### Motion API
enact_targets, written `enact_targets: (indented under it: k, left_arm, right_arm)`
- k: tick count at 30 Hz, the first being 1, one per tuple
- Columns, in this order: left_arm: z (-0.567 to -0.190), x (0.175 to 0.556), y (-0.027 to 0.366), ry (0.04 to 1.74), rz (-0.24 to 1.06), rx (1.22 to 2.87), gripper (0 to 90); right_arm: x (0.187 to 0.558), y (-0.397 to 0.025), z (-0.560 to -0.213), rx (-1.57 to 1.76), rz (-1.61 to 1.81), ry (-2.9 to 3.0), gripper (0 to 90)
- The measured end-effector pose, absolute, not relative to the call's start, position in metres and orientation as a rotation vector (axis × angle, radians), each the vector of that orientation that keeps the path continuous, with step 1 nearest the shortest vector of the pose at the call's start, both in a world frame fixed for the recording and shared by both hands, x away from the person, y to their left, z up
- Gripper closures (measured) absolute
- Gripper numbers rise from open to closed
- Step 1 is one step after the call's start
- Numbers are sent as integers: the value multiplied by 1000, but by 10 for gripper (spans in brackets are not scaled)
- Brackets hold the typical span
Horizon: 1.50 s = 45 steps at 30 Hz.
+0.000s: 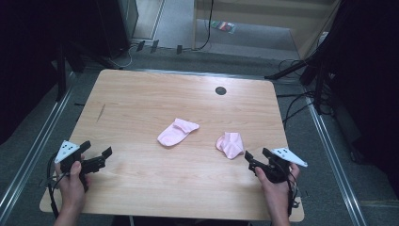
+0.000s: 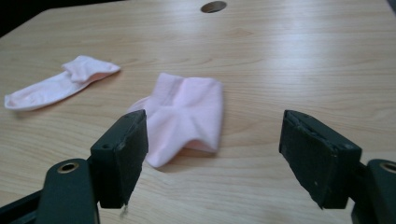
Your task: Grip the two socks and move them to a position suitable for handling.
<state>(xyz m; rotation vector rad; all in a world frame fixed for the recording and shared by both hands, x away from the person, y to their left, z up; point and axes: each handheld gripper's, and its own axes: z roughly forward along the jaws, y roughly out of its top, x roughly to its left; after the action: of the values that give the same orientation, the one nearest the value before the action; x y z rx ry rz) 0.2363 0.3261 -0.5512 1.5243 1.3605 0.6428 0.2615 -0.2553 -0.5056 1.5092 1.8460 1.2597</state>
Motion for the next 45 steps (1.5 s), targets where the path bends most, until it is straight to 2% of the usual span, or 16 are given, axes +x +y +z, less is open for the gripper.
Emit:
enact_targets:
  k: [4, 8, 17, 22, 28, 36, 37, 39, 40, 41, 42, 43, 45]
  left_arm:
    - [-551, 236, 326, 1362, 643, 1516, 58]
    - [-551, 236, 327, 1362, 642, 1505, 59]
    - [-551, 237, 326, 1358, 635, 1524, 59]
    - [-551, 237, 327, 1362, 628, 1518, 58]
    - [-551, 238, 327, 1364, 623, 1525, 59]
    - [-551, 238, 326, 1364, 619, 1527, 59]
    - [-551, 238, 326, 1364, 620, 1527, 59]
    - [-551, 238, 326, 1365, 616, 1527, 59]
    - [-551, 238, 326, 1365, 616, 1527, 59]
    - [-552, 238, 326, 1364, 615, 1527, 59]
    - [-552, 238, 326, 1364, 615, 1527, 59]
    - [-552, 238, 326, 1365, 612, 1529, 59]
    - [-551, 238, 326, 1367, 611, 1531, 59]
  right_arm:
    - [271, -230, -504, 1478, 1278, 1901, 299]
    - [278, -220, -507, 1482, 1271, 1914, 307]
    - [312, -196, -531, 1531, 1153, 1953, 330]
    - [324, -184, -540, 1491, 1057, 1983, 372]
    - [329, -182, -548, 1501, 1018, 1992, 369]
    - [327, -179, -549, 1464, 967, 1992, 416]
    - [326, -179, -549, 1465, 965, 1989, 431]
    - [324, -179, -549, 1467, 968, 1980, 552]
    - [324, -179, -549, 1467, 968, 1980, 552]
    - [323, -181, -549, 1464, 985, 1976, 651]
    - [323, -181, -549, 1464, 985, 1976, 651]
    - [322, -183, -549, 1465, 990, 1974, 710]
    - [322, -183, -549, 1473, 991, 1967, 740]
